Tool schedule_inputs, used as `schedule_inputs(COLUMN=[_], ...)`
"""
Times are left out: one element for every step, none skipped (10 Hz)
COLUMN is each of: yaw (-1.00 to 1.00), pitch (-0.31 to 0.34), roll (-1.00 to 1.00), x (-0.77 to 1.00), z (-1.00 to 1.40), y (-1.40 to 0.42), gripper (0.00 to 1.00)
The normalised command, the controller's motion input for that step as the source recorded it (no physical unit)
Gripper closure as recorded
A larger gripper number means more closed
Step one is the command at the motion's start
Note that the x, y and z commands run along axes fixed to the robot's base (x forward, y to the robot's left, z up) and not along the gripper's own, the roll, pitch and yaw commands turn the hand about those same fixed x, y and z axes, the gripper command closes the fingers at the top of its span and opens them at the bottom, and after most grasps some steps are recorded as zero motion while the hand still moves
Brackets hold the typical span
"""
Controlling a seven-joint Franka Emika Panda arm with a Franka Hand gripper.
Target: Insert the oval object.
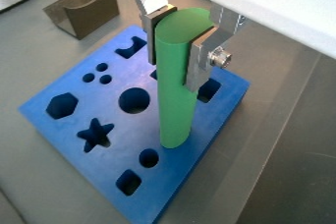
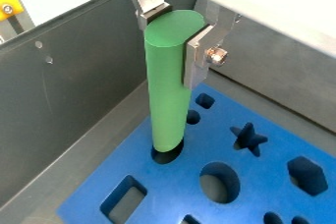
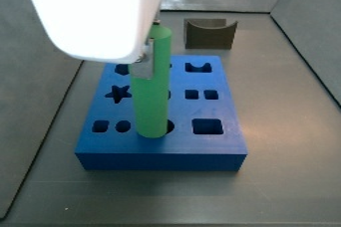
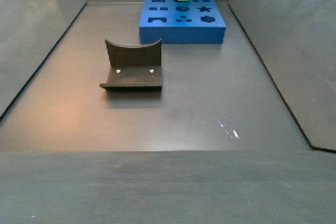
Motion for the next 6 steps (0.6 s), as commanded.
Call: schedule_inputs(yaw=[-0.17, -0.11, -0.12, -0.09, -0.08, -0.05], pitch=[0.123, 0.13, 0.137, 0.106, 0.07, 0.036], roll=[0.0, 0.0, 0.02, 0.05, 0.03, 0.0], x=[0.27, 0.31, 0.16, 0.0, -0.09, -0.24], z=[-0.22, -0.25, -0.25, -0.23, -0.21, -0.19], y=[0.0, 0.0, 0.11, 0.15, 0.16, 0.13], gripper=[1.0, 1.0, 1.0, 1.0, 1.0, 1.0])
